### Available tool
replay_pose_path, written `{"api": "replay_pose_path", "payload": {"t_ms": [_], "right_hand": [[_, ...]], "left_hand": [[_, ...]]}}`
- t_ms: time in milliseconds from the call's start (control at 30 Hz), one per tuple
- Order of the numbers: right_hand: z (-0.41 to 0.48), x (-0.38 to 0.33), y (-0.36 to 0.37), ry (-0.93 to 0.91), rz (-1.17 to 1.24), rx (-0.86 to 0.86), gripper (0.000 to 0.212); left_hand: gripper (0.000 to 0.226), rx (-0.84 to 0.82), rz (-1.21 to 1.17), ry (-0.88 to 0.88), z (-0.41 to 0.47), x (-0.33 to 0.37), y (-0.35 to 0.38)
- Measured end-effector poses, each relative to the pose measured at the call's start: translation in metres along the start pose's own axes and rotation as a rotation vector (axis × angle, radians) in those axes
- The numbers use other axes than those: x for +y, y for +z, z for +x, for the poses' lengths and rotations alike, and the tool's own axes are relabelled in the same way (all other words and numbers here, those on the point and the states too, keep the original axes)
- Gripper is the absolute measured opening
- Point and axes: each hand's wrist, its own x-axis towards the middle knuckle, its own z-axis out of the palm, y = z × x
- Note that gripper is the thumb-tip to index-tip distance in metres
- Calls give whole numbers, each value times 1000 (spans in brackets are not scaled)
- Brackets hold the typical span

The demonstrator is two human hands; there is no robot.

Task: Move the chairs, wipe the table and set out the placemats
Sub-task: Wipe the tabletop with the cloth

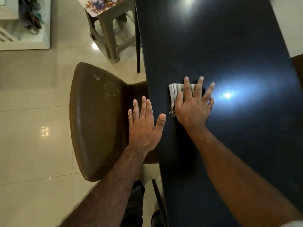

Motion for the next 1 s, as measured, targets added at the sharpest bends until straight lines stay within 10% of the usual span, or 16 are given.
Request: {"api": "replay_pose_path", "payload": {"t_ms": [233,600,1000], "right_hand": [[-94,-3,13,-140,-100,-116,72],[69,-98,30,-383,-45,58,66],[156,40,-3,201,35,111,66]], "left_hand": [[111,1,-47,24,0,-3,-3],[107,50,-95,47,34,-10,-19],[112,-9,170,32,57,13,-20]]}}
